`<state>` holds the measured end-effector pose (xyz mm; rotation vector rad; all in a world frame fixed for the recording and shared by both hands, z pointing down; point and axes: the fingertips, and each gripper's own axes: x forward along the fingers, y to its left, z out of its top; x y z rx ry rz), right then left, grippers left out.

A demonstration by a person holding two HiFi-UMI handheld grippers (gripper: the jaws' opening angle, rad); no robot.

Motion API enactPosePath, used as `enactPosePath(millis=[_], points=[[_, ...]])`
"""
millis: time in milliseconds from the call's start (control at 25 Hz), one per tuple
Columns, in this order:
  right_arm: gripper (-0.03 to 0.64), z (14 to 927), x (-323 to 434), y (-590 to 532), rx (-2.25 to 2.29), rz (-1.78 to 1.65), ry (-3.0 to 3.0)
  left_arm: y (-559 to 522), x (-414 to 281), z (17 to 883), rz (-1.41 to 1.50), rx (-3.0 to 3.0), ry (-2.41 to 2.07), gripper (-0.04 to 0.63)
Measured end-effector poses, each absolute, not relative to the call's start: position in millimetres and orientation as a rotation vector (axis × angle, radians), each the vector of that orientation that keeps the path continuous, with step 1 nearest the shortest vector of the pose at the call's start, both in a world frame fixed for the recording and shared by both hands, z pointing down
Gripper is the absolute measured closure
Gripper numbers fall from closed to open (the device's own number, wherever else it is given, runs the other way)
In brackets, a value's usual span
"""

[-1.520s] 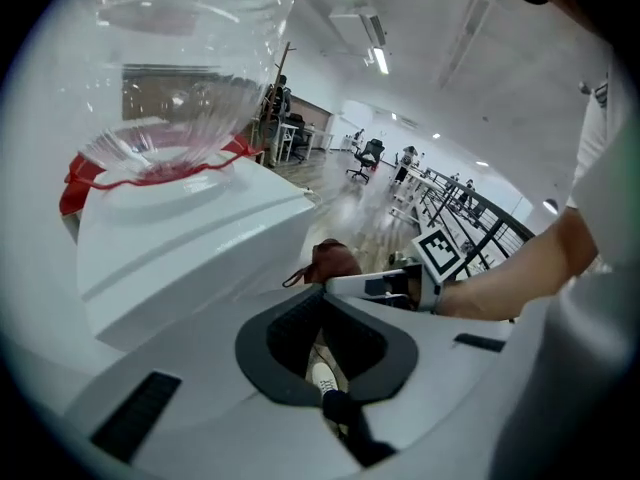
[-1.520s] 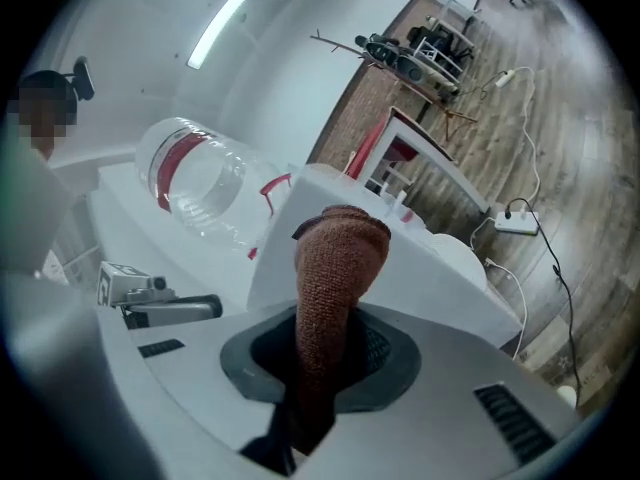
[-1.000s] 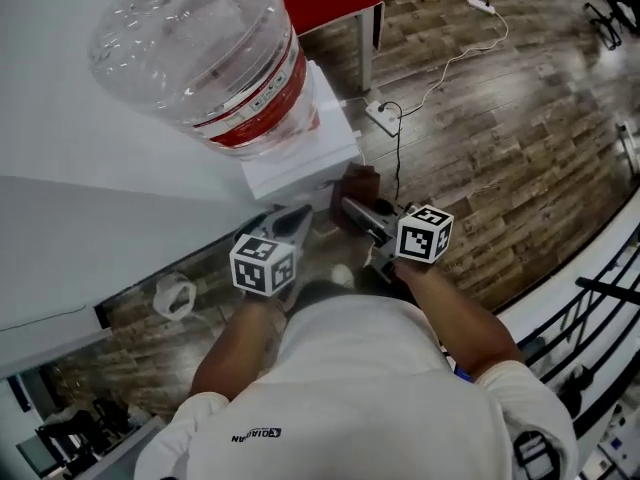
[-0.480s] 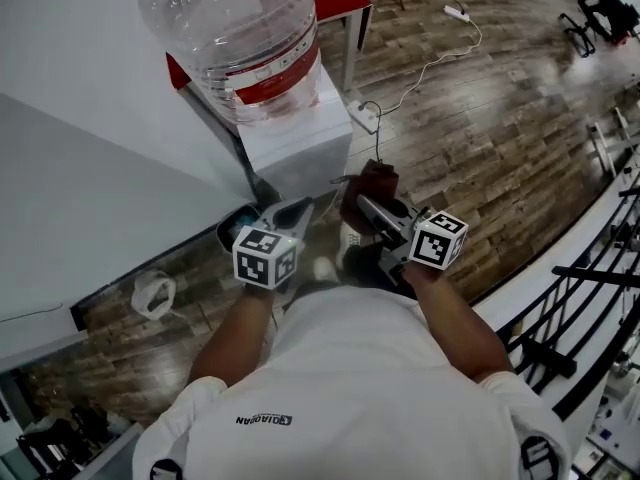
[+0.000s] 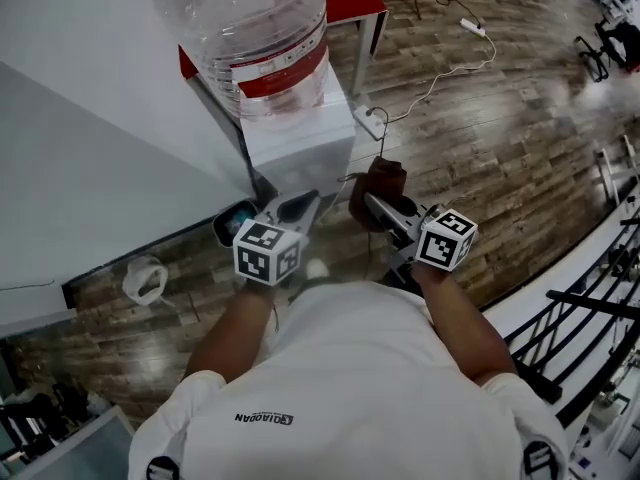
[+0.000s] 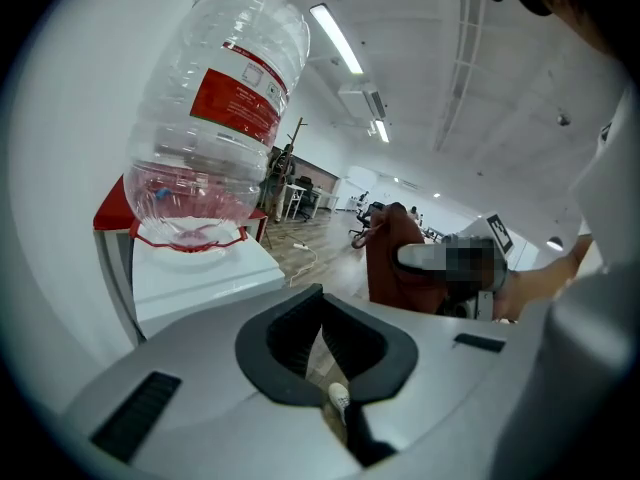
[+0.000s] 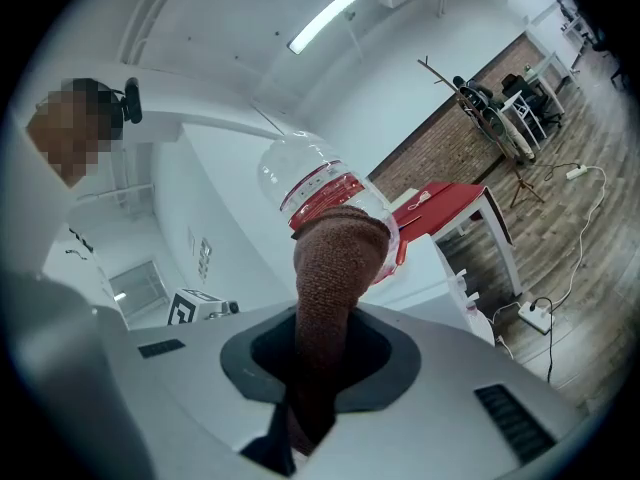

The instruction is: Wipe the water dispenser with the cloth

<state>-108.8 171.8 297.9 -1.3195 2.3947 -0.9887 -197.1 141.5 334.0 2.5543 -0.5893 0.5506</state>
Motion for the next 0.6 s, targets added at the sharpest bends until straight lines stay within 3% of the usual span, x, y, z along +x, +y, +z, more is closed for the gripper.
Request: enactPosePath(millis=[600], points=[[0.558,301.5,93.1,168.9,-0.982,-0.992,2.625,142.6,-45.3,346.9,0.524,2.359,-1.095,0.606]])
